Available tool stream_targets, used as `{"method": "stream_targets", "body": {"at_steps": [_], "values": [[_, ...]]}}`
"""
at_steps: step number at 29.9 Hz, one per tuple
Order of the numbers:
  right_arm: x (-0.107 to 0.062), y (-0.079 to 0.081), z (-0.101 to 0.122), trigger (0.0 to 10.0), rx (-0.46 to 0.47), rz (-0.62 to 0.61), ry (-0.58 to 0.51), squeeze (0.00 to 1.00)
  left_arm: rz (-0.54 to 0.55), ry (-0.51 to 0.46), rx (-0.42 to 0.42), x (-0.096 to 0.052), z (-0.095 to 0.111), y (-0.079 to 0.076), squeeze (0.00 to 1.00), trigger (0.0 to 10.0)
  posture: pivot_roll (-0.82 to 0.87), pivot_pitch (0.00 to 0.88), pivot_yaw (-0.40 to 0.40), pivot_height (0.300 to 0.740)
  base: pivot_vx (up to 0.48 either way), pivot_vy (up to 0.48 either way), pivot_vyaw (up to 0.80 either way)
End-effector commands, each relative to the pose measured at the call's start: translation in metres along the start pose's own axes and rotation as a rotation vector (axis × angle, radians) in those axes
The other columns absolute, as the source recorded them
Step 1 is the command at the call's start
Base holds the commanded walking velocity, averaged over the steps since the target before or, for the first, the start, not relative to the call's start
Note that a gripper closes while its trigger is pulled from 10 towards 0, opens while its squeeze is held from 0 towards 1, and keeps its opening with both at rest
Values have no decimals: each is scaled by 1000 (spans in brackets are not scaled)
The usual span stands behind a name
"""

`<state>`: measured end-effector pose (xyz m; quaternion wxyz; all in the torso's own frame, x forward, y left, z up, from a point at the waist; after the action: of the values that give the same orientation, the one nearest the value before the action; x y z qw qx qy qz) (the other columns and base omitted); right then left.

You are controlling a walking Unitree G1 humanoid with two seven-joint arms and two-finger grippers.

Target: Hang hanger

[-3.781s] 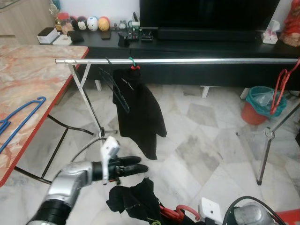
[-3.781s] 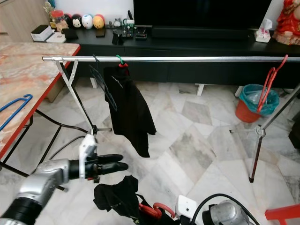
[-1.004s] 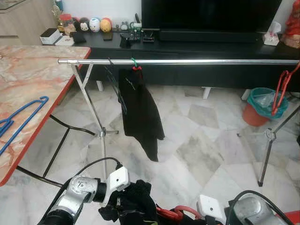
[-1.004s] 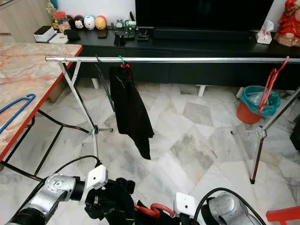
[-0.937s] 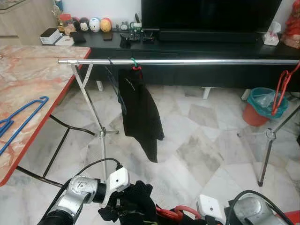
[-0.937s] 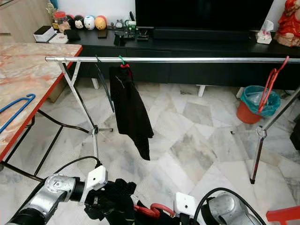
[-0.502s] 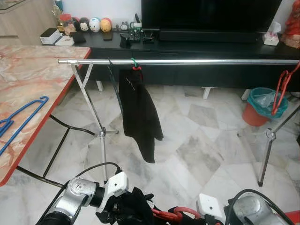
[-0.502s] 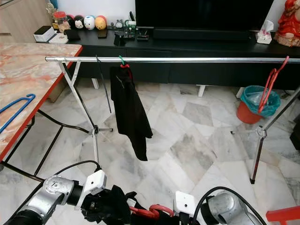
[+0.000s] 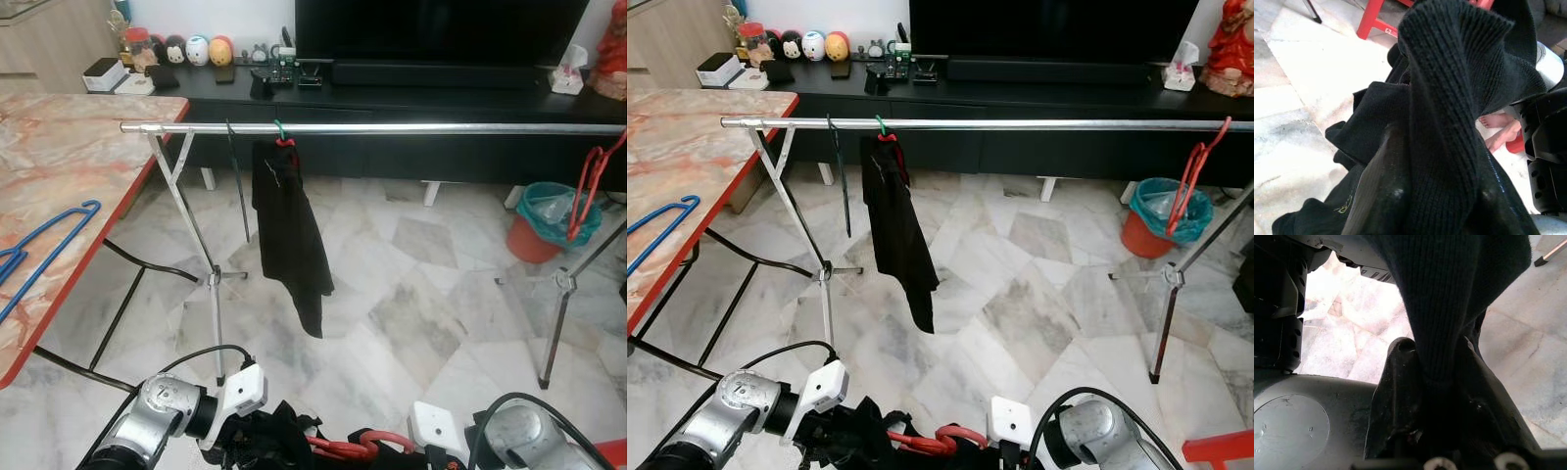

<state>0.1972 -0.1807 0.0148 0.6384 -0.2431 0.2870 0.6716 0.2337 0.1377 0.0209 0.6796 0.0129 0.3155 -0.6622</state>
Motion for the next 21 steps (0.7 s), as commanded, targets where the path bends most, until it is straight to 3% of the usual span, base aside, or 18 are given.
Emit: {"method": "stream_targets", "body": {"at_steps": [1, 21], "values": [[-2, -5, 6, 10000, -12, -27, -38, 996, -19, -9, 8, 0, 2, -3, 0, 0, -20, 66, 15, 740, 0, 0, 0], [-2, -5, 5, 10000, -11, -24, -37, 1000, -22, -11, 6, 0, 2, -3, 0, 0, -19, 65, 15, 740, 0, 0, 0]]}}
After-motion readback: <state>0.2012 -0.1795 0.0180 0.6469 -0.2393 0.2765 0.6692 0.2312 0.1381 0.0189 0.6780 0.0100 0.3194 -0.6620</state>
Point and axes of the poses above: a point about 5 cm out from each wrist's last joint towards the gripper, its own x axis pointing out of the wrist towards the gripper, its own z axis along the axis of the wrist's last joint, y = z × x, the point moved 1 cm from there along x, pointing out of the wrist towards the gripper, and after that the axes turned 12 degrees about -x, right-handed, at the moved point
